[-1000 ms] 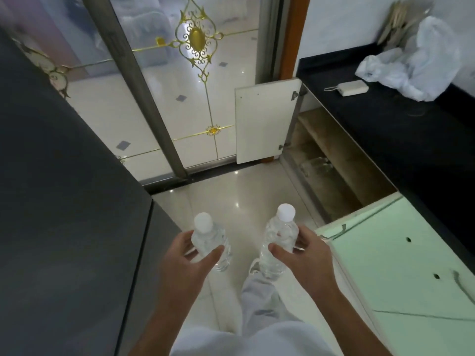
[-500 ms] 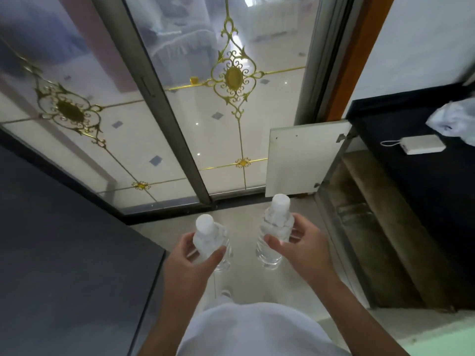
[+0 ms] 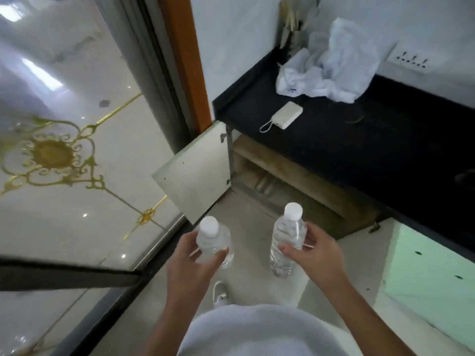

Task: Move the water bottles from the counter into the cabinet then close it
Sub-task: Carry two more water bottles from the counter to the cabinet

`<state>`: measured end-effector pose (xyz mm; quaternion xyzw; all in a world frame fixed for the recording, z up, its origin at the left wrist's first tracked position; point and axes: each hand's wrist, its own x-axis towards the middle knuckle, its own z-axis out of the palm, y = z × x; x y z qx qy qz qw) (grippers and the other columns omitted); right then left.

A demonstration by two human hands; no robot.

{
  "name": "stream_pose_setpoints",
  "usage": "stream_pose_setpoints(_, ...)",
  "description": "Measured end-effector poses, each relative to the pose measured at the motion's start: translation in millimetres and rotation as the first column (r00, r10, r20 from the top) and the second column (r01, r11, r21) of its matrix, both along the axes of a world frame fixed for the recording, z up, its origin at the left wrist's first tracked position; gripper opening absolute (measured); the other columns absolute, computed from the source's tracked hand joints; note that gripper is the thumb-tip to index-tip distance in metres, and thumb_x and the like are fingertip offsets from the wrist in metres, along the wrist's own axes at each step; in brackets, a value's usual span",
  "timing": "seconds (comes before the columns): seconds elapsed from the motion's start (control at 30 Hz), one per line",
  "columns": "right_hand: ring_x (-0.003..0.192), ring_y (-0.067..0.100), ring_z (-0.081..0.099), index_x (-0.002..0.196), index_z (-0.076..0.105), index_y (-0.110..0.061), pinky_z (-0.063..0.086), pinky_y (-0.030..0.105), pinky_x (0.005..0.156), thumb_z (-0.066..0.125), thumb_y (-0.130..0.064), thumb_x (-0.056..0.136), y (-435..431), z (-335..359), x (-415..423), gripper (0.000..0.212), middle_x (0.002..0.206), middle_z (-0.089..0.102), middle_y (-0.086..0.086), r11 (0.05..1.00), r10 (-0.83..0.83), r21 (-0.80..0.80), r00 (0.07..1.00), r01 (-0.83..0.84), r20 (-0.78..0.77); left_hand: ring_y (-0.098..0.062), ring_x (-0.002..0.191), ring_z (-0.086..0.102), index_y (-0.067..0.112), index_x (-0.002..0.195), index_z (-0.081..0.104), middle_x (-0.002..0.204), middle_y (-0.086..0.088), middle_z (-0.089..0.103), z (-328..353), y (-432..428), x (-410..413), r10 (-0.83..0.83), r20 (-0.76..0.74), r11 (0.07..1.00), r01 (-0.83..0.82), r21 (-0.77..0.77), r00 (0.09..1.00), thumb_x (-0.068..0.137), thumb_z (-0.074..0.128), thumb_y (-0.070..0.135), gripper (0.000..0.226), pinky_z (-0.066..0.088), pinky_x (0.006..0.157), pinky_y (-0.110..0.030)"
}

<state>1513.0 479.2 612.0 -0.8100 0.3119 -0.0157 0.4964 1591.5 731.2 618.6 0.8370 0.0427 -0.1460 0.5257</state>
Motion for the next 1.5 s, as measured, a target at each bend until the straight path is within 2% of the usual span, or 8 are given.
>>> stream_pose_setpoints(0.23,0.084,-0.004,0.069,0.106,0.067,-0.038,0.057,0.029,0.079,0.084,-0.061,0.054,-11.1,-5.3,-21.9,0.059,0.089,0.074,-0.023,0.911,-0.41,0.011,0.909,0.411,-0.071,0.012,0.088,0.064,0.039,0.101,0.063,0.096,0.024,0.071,-1.8,-69.7,77.3,-0.392,-0.047,0.917,0.394,0.053,0.919,0.066,0.089,0.036,0.044,0.045,0.069,-0.018)
stream_pose_setpoints(0.37,0.082,-0.004,0.07,0.096,0.066,-0.042,0.059,0.036,0.082,0.085,-0.052,0.056,-22.6,-20.6,-24.4,0.045,0.087,0.073,-0.026,0.851,-0.519,0.027,0.848,0.525,-0.107,0.003,0.093,0.07,0.034,0.105,0.065,0.102,0.017,0.074,-14.5,-104.3,95.8,-0.481,-0.077,0.874,0.485,0.038,0.873,0.063,0.092,0.037,0.05,0.051,0.076,-0.024)
stream_pose_setpoints(0.6,0.08,-0.008,0.068,0.094,0.067,-0.039,0.058,0.029,0.079,0.089,-0.042,0.063,-49.0,-55.5,21.1,0.038,0.086,0.073,-0.025,0.855,-0.487,0.112,0.859,0.506,-0.158,-0.002,0.1,0.071,0.035,0.112,0.065,0.11,0.012,0.074,-29.3,-125.3,115.6,-0.469,-0.148,0.876,0.48,0.048,0.871,0.067,0.093,0.03,0.053,0.057,0.084,-0.028)
stream_pose_setpoints(0.7,0.079,-0.008,0.068,0.097,0.067,-0.036,0.053,0.021,0.073,0.089,-0.042,0.063,-58.9,-70.5,48.7,0.04,0.086,0.073,-0.023,0.886,-0.417,0.142,0.892,0.442,-0.176,0.006,0.091,0.07,0.036,0.102,0.064,0.1,0.017,0.075,-34.6,-126.2,126.7,-0.421,-0.154,0.892,0.439,0.109,0.894,0.067,0.092,0.028,0.046,0.053,0.073,-0.014)
stream_pose_setpoints(0.83,0.083,-0.005,0.068,0.101,0.067,-0.034,0.052,0.02,0.075,0.089,-0.047,0.062,-64.9,-81.8,77.7,0.046,0.089,0.073,-0.021,0.904,-0.371,0.142,0.905,0.404,-0.209,0.003,0.086,0.072,0.036,0.099,0.063,0.096,0.015,0.075,-42.5,-124.8,150.9,-0.37,-0.184,0.903,0.399,0.158,0.911,0.068,0.092,0.03,0.043,0.057,0.073,-0.019)
stream_pose_setpoints(1.0,0.079,-0.009,0.067,0.098,0.068,-0.033,0.052,0.016,0.072,0.088,-0.047,0.064,-59.9,-93.0,101.8,0.042,0.086,0.073,-0.023,0.889,-0.407,0.121,0.884,0.441,-0.232,0.013,0.081,0.067,0.015,0.11,0.065,0.101,0.006,0.075,-66.5,-129.9,190.0,-0.41,-0.244,0.886,0.447,0.125,0.879,0.074,0.089,0.015,0.043,0.048,0.059,-0.004)
stream_pose_setpoints(1.23,0.083,-0.007,0.067,0.095,0.065,-0.037,0.056,0.023,0.076,0.085,-0.057,0.061,-35.5,-131.2,128.9,0.044,0.088,0.072,-0.023,0.861,-0.471,0.05,0.831,0.506,-0.296,-0.004,0.089,0.074,0.014,0.105,0.067,0.098,0.002,0.077,-126.6,-131.9,239.4,-0.513,-0.305,0.837,0.546,0.028,0.802,0.071,0.089,0.006,0.041,0.054,0.067,-0.012)
stream_pose_setpoints(1.5,0.083,0.001,0.068,0.092,0.064,-0.033,0.058,0.031,0.076,0.082,-0.058,0.063,-28.8,-189.7,155.4,0.042,0.088,0.072,-0.02,0.831,-0.505,0.045,0.787,0.554,-0.353,0.0,0.091,0.072,0.015,0.107,0.068,0.1,0.007,0.077,-178.8,-142.6,265.4,-0.507,-0.339,0.841,0.542,0.008,0.792,0.074,0.089,0.018,0.039,0.052,0.07,-0.012)
